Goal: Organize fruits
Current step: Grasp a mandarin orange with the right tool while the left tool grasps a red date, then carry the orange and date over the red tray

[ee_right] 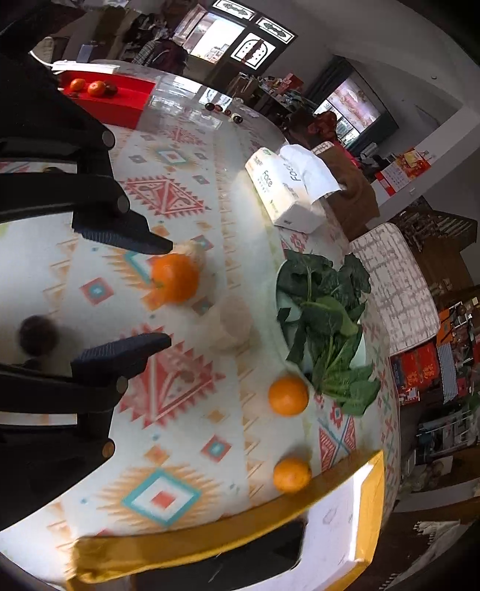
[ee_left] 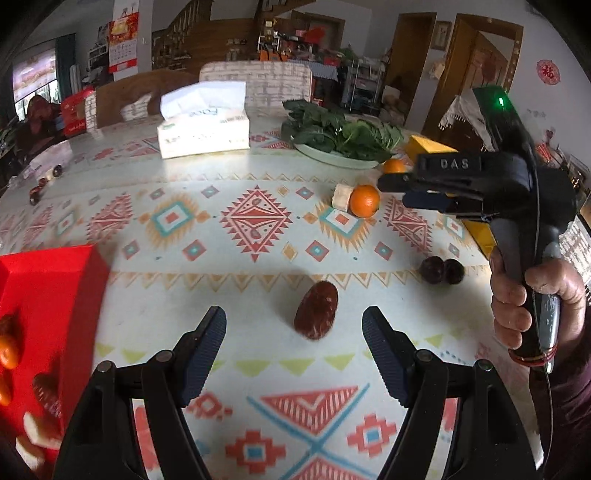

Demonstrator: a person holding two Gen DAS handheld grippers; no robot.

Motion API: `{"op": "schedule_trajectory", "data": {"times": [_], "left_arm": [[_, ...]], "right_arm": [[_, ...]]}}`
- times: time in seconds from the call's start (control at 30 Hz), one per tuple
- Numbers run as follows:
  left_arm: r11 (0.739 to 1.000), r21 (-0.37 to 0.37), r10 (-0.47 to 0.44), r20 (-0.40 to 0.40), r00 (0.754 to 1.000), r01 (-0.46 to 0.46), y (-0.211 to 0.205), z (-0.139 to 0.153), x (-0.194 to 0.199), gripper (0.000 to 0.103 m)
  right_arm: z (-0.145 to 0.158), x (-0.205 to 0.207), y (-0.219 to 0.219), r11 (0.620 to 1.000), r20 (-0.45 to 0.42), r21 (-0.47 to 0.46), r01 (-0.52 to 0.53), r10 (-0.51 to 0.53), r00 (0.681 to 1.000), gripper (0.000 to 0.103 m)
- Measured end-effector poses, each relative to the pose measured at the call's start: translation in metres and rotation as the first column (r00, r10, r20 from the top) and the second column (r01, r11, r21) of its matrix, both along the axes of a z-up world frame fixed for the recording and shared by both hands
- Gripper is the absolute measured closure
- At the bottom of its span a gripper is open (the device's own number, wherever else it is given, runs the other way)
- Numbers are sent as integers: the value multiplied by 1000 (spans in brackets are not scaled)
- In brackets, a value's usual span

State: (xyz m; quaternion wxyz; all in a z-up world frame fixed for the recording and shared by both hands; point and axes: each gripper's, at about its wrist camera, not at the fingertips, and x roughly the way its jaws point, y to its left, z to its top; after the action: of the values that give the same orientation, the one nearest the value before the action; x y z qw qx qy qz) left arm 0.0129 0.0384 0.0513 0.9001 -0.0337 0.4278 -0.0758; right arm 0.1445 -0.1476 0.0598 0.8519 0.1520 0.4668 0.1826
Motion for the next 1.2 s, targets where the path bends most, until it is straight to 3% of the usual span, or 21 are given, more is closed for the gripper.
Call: {"op": "schedule_trajectory", "data": {"times": [0.4, 0.43, 0.47, 0.5, 0.57, 0.87, 1.2], "left_arm": [[997, 54, -50, -45, 998, 52, -19, -24, 25, 27], [997, 64, -49, -46, 998, 52, -20, -25, 26, 31], [996, 72, -48, -47, 998, 51, -21, -27, 26, 46], [995, 91, -44, -41, 998, 48, -21, -27, 26, 52], [993, 109, -43, -31, 999, 47, -22, -26, 25, 78], [999, 39, -4, -16, 1000, 5, -7, -16, 14, 78], [998, -35, 47, 33, 998, -46, 16, 8, -23, 78]], "right_arm": [[-22, 20, 25, 997, -16, -34, -70, 69, 997, 53], [-23, 20, 24, 997, -16, -28, -71, 71, 997, 53], [-23, 20, 24, 997, -16, -28, -72, 71, 997, 53], [-23, 20, 24, 997, -16, -30, -73, 73, 997, 53], [-22, 19, 24, 997, -12, -24, -77, 77, 997, 61], [-19, 0, 18, 998, -19, -8, -63, 63, 998, 64], [4, -44, 22, 996, 12, 11, -86, 85, 996, 63]]}}
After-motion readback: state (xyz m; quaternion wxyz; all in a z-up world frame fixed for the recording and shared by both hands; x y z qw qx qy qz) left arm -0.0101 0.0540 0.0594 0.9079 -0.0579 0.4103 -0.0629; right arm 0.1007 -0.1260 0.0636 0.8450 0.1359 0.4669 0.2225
